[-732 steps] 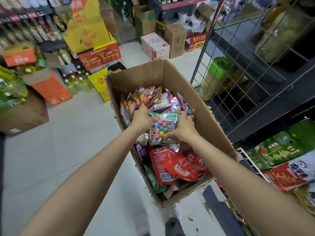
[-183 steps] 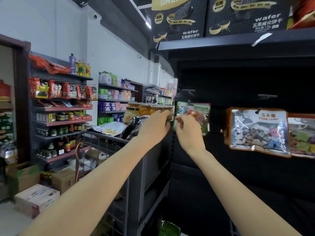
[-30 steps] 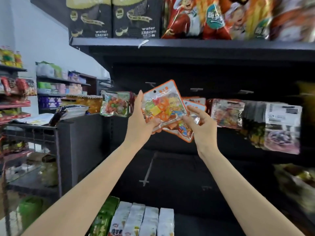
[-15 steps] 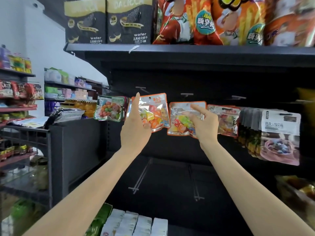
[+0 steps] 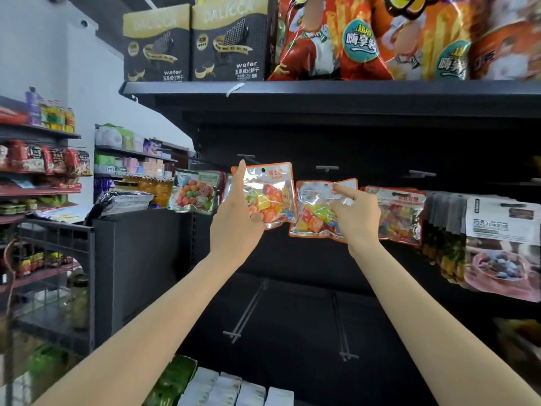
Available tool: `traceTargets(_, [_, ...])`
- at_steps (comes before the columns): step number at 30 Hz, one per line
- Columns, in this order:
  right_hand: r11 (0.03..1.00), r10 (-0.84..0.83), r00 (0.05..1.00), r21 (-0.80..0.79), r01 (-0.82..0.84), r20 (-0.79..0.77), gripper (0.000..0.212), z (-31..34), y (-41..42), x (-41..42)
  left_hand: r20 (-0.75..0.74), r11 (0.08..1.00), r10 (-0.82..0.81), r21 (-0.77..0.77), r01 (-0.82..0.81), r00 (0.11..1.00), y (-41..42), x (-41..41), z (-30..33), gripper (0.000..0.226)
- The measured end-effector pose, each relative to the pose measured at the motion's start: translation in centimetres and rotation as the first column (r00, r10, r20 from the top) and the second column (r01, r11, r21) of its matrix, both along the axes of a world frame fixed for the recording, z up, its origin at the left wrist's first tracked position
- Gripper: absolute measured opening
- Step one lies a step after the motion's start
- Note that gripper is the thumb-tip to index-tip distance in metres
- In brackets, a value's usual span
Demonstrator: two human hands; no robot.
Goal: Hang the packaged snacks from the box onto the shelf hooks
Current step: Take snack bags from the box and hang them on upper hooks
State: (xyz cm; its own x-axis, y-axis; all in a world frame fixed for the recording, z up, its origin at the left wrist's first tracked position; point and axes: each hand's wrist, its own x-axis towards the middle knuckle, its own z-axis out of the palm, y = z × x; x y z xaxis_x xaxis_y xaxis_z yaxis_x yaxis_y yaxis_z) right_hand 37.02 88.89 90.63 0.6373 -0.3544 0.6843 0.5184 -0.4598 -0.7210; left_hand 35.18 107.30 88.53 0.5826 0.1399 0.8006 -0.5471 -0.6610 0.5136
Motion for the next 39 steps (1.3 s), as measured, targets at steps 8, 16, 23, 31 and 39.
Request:
traceTargets(8, [0.99,-0.043,0.999,-0.139,0.038,-0.031,0.041,1.3,0.0,0.1,-0.003,1.0,-0.002,0.0,0.002,1.0,0.2,0.9,0.2,0.09])
traceTargets(16, [0.978,-0.06,0.997,-0.203,0.048,-0.054,0.041,1.7,-0.1,0.7,-0.015,0.998,-0.047,-0.041,0.046,0.999,0.5,0.9,0.2,0.091])
traceTargets(23, [0.981,-0.078,0.996,-0.182,0.071,-0.031,0.04,1.2,-0.3,1.0,-0.007,0.999,-0.051,-0.01,0.05,0.999,0.7,0.8,0.6,0.091])
traceTargets(31, [0.941,-0.174,0.985,-0.295,0.166,0.0,0.042,-0.4,-0.5,4.9,-0.044,0.995,-0.096,-0.025,0.095,0.994,0.3,0.3,1.1,0.093])
traceTargets(39, [0.774,-0.415,0.865,-0.61,0.172,-0.283,0.078,-1.1,0.0,7.4,-0.117,0.986,-0.167,0.004,0.169,0.979,-0.3,-0.1,0.7,0.091])
